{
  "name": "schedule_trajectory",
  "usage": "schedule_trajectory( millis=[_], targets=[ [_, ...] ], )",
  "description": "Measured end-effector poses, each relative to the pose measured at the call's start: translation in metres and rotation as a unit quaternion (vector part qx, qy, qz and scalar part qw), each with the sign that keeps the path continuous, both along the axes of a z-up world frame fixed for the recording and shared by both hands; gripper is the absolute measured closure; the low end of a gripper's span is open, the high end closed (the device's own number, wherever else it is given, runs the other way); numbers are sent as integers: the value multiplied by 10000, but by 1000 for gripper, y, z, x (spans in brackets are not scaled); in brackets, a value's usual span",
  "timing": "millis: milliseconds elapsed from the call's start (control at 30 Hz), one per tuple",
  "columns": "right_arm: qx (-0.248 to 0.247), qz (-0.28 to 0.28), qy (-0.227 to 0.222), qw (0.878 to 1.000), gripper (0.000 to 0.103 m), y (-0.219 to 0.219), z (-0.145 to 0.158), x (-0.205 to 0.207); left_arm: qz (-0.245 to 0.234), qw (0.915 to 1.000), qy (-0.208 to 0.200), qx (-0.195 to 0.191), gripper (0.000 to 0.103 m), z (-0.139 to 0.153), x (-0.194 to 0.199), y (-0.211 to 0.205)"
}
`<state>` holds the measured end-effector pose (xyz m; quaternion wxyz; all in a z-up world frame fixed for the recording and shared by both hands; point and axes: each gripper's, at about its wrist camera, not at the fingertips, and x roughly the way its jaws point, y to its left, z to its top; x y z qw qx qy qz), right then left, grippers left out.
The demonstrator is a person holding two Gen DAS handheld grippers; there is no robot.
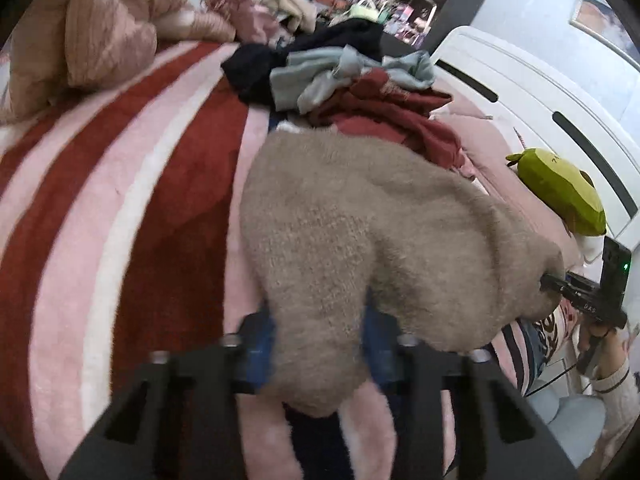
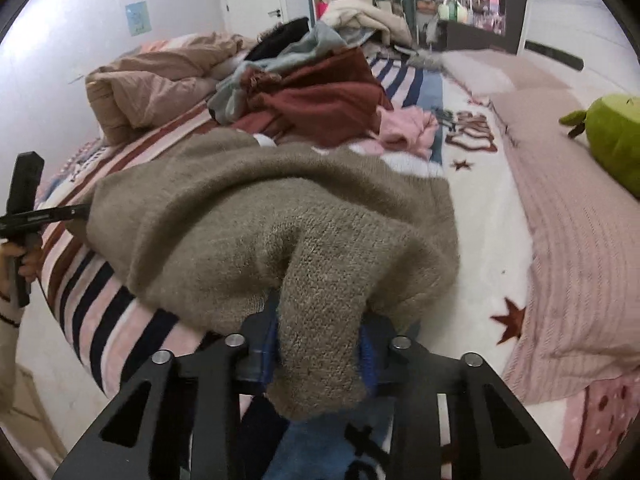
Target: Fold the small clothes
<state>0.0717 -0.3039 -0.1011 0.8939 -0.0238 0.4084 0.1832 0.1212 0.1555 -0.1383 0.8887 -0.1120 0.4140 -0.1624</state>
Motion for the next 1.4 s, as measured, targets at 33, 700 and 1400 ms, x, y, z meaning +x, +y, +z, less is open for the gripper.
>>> schedule_trajectory(
  millis=[33, 700, 1400],
  targets=[
    [-5, 17, -47, 10000, 79, -1, 3, -2, -7, 9999, -115, 62, 79, 5, -4, -1],
    [96, 609, 594, 9963, 74, -27, -17, -49, -490, 9982, 211, -267, 72, -22, -74, 17],
    [101, 1268, -154, 9918, 98, 98, 31, -9, 4, 9864, 267, -1624, 7, -49, -75, -25]
  ],
)
